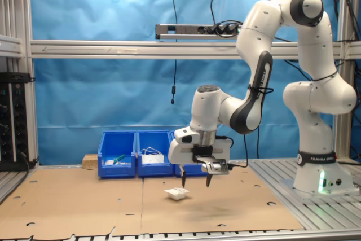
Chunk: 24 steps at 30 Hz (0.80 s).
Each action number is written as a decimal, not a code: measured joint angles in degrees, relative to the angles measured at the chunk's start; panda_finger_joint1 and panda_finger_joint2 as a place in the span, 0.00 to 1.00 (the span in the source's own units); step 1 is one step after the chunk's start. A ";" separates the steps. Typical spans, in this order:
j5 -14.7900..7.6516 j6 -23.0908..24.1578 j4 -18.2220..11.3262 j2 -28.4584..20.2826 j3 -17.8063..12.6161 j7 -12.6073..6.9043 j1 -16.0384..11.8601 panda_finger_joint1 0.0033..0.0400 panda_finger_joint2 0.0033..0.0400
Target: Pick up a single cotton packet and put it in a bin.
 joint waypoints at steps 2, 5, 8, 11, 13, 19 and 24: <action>0.00 0.00 0.09 0.00 0.00 -0.57 0.00 1.00 1.00; 0.00 0.00 0.29 0.00 -0.01 -1.61 0.00 1.00 1.00; 0.00 0.00 0.62 0.00 -0.10 -3.41 0.00 1.00 1.00; 0.00 0.00 0.89 0.00 -0.18 -5.27 -0.03 1.00 1.00; 0.00 0.00 1.07 0.00 -0.21 -6.70 -0.07 1.00 1.00; 0.00 0.00 1.57 0.00 -0.27 -10.55 -0.20 1.00 1.00; 0.00 0.00 2.06 0.11 -0.34 -14.15 -0.37 1.00 1.00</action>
